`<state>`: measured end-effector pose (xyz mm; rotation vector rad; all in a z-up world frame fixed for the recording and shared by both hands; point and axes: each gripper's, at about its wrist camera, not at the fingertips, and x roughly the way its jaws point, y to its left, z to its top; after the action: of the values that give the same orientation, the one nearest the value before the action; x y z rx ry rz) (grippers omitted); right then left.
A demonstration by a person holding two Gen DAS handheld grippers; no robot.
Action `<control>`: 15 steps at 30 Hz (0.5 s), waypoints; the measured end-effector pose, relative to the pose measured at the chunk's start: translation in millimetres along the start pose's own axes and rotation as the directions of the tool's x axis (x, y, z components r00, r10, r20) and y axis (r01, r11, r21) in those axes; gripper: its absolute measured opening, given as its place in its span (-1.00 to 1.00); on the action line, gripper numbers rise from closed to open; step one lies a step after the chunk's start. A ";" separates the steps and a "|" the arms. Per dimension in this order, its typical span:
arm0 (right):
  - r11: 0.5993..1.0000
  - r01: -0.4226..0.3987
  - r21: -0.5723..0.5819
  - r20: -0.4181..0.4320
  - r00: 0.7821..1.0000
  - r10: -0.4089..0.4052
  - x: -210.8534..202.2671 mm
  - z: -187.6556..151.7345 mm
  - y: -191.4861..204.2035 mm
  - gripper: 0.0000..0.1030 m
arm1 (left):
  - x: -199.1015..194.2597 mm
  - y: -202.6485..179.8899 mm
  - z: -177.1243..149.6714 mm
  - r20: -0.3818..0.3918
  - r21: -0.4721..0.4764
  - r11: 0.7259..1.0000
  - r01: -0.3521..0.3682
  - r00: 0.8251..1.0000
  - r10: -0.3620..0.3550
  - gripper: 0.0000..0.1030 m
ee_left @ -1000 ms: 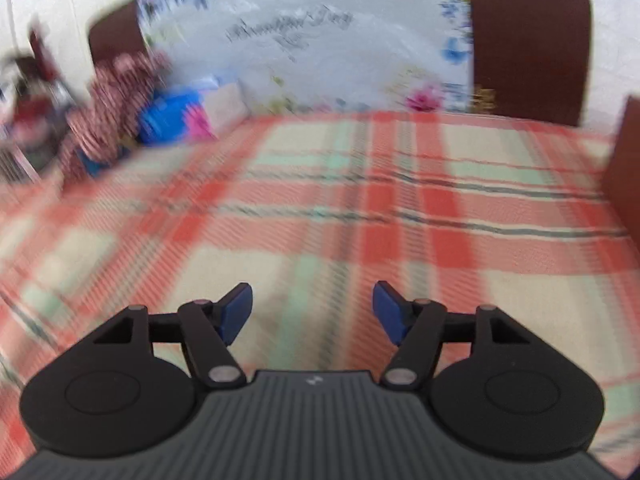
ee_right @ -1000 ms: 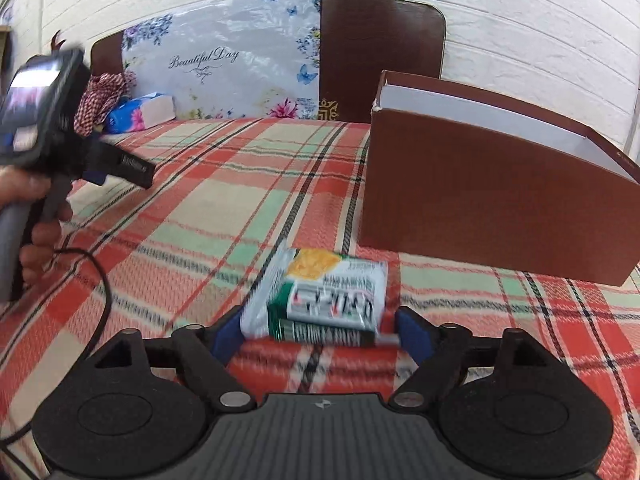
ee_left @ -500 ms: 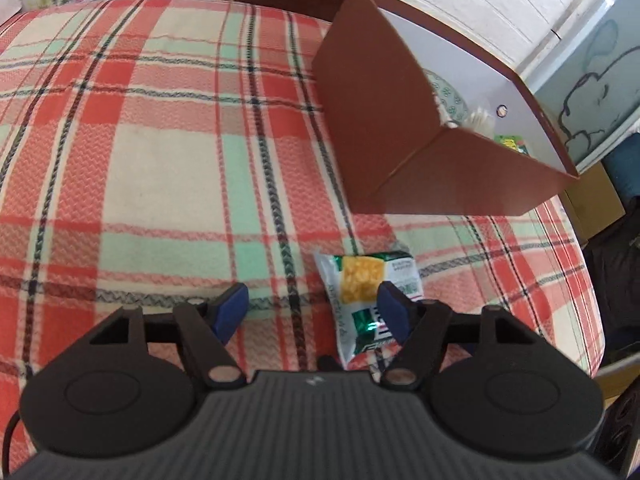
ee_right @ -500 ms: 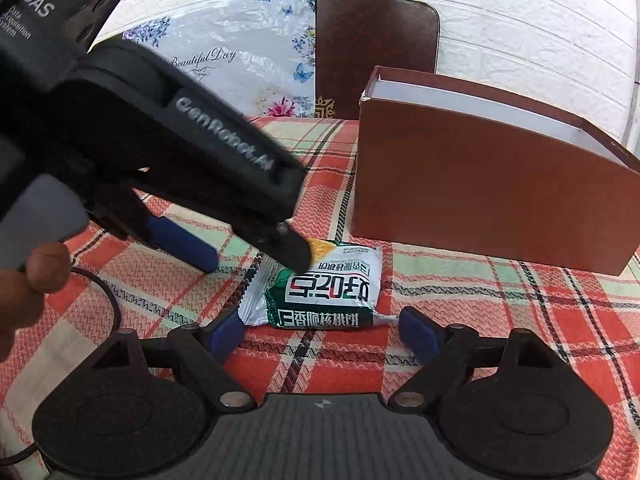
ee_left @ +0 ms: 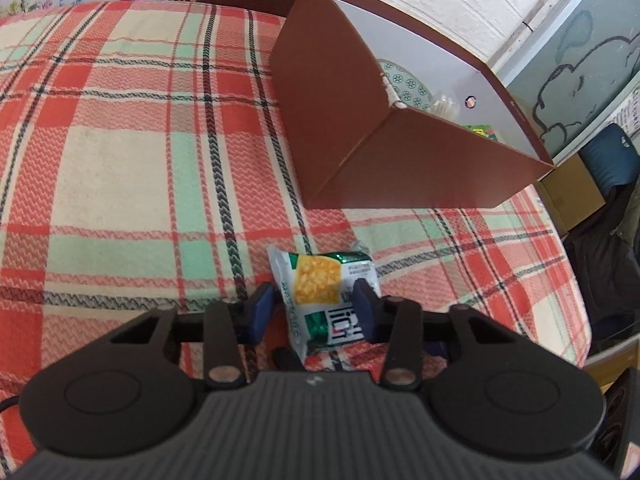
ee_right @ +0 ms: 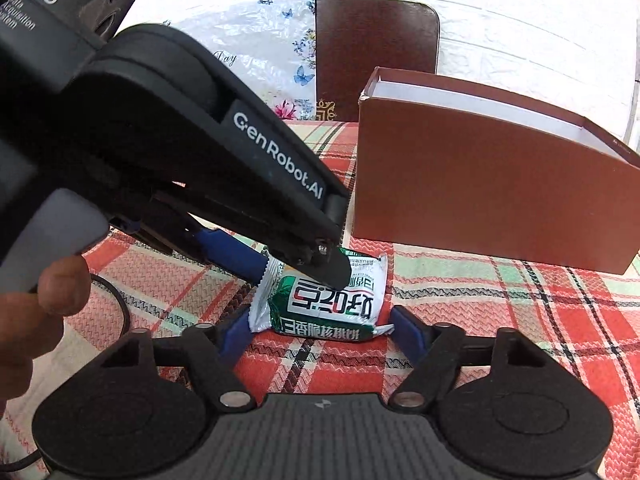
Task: Organize objects
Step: 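Grasp the snack packet with the left tool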
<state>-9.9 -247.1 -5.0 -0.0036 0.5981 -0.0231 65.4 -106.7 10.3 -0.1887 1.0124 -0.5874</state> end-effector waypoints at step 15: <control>1.000 0.018 -0.025 0.013 1.000 -0.018 -10.2 -1.8 4.4 -0.01 | -1.7 -7.8 -4.9 -0.011 0.022 1.000 0.006 1.000 -0.006 -0.26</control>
<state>-19.3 -242.4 -0.8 -0.0335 0.5857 -0.0329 57.7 -111.7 12.1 -0.1693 1.0160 -0.6055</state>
